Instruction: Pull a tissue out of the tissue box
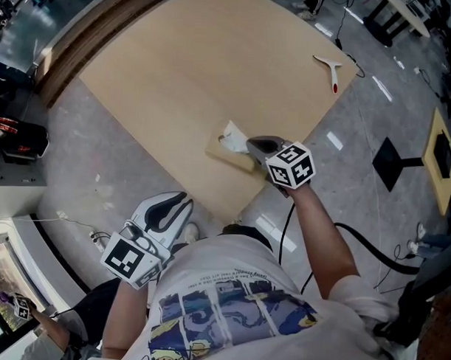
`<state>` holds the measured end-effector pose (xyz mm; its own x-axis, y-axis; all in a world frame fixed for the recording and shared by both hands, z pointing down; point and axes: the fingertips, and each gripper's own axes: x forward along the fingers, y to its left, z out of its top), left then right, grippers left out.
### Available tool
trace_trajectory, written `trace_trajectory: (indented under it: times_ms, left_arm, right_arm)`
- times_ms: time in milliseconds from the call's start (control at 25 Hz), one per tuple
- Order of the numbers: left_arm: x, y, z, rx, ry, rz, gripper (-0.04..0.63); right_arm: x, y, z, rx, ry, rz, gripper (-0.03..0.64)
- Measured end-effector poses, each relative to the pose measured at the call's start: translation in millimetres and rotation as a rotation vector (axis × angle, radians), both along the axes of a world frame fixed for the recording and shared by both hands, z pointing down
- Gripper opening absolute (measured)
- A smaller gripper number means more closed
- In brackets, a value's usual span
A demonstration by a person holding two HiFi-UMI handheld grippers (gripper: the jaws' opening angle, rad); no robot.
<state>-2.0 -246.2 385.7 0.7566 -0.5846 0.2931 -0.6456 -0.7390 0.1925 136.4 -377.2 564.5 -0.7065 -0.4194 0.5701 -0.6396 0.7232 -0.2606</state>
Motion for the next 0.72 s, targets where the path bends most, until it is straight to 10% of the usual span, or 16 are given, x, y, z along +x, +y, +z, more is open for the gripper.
trace_trajectory:
  times_ms: [720]
  left_arm:
    - [-26.9,21.1,-4.9,0.02,0.037,0.04,0.061]
  right_arm:
    - [-9.2,10.9,-47.1,0.12,0.053,0.031,0.003]
